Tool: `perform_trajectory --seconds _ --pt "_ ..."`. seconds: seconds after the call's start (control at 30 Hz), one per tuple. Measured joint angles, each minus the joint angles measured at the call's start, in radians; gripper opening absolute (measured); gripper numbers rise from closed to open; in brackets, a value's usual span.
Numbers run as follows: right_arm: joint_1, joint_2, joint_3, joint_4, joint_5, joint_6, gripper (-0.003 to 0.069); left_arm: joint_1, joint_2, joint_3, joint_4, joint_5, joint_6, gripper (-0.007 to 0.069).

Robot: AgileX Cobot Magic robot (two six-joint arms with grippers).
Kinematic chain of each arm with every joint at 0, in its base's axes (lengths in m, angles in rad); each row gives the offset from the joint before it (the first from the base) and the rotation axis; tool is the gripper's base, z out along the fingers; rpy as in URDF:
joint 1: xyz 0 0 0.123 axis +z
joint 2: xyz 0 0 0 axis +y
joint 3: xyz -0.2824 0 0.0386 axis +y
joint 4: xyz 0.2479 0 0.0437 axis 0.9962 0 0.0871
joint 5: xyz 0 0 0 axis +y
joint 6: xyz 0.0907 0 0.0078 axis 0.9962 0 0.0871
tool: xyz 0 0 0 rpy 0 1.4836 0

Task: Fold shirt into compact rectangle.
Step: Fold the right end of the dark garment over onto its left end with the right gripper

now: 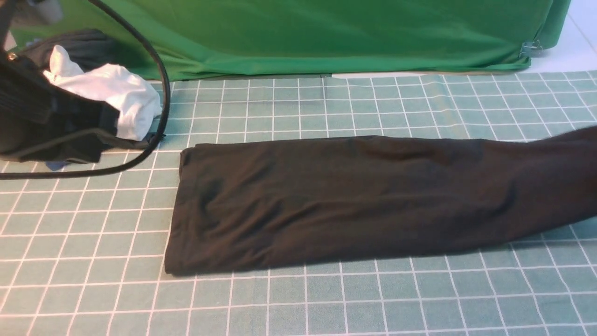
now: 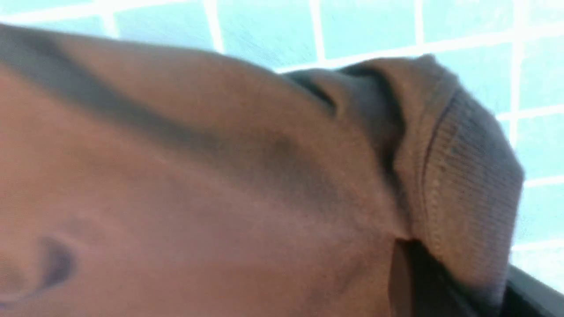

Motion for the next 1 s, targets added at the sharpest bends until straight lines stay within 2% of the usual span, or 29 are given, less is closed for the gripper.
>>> perform_trajectory --seconds 0.17,0.33,0.37,0.53,0.67,1.0 --pt "0.080 -0.092 0.000 0.017 0.001 0.022 0.0071 0.000 0.000 0.000 0.007 -0.001 -0.012 0.0006" --pt "0.233 -0.134 -0.005 0.093 0.001 0.057 0.0071 0.000 0.000 0.000 0.007 -0.011 -0.016 0.0006" --pt "0.233 -0.135 -0.005 0.093 0.001 0.059 0.0071 0.000 0.000 0.000 0.006 -0.011 -0.016 0.0006" --pt "0.419 -0.133 -0.007 0.243 -0.014 0.106 0.0071 0.000 0.000 0.000 -0.005 -0.011 -0.016 0.0006" --pt "0.510 -0.133 -0.007 0.317 -0.057 0.129 0.0071 0.000 0.000 0.000 -0.025 -0.011 -0.016 0.0006" --pt "0.662 -0.071 -0.007 0.559 -0.207 0.147 0.0071 0.000 0.000 0.000 -0.095 -0.038 -0.015 0.0006"
